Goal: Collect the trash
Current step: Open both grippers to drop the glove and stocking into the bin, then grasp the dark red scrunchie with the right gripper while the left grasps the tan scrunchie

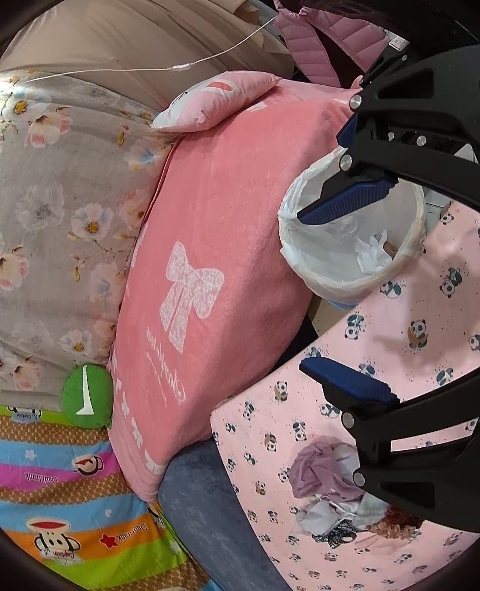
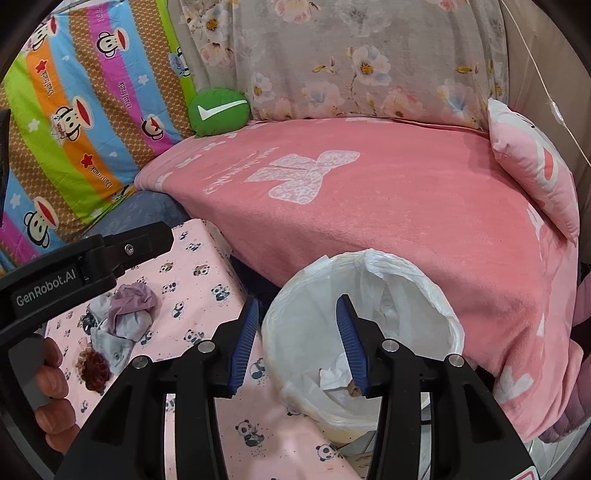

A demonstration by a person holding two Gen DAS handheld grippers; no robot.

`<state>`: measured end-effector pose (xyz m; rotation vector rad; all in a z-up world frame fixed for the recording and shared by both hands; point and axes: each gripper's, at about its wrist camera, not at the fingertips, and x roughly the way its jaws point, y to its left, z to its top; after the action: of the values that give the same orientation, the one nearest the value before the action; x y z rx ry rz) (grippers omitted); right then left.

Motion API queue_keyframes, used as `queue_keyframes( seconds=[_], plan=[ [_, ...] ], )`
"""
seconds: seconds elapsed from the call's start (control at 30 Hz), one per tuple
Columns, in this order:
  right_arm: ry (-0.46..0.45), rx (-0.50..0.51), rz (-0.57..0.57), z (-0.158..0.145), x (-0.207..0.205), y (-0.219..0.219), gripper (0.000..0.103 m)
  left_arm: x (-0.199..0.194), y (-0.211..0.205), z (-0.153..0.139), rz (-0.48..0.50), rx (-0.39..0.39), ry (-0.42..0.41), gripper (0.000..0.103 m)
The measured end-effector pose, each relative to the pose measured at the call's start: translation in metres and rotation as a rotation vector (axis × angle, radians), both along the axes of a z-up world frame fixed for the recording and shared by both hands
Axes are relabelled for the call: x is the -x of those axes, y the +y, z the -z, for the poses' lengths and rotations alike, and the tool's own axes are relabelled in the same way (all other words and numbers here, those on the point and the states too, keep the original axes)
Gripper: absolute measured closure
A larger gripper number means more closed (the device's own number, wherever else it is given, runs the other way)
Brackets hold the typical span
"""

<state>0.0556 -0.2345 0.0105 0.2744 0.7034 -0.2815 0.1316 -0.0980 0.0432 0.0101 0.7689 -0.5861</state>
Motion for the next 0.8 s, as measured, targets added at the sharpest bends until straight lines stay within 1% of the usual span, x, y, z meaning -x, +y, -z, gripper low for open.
queue_keyframes(
  seconds=[0.27, 0.4, 0.6, 0.8],
  plan=[
    [0.006, 0.011, -0.079, -0.003, -0.018, 0.043, 0.057, -0.011, 0.052, 0.007, -0.106, 0.001, 0.018, 0.032],
    [0.009, 0.011, -0.128, -0.004, -0.028, 0.068, 0.056, -0.014, 0.081, 0.013, -0.171, -0.006, 0.025, 0.031],
    [0.026, 0.015, -0.205, 0.000, -0.039, 0.107, 0.054, -0.020, 0.129, 0.029, -0.280, -0.036, 0.053, 0.029],
    [0.048, 0.012, -0.281, 0.008, -0.049, 0.151, 0.054, -0.022, 0.172, 0.044, -0.361, -0.056, 0.079, 0.029]
  ],
)
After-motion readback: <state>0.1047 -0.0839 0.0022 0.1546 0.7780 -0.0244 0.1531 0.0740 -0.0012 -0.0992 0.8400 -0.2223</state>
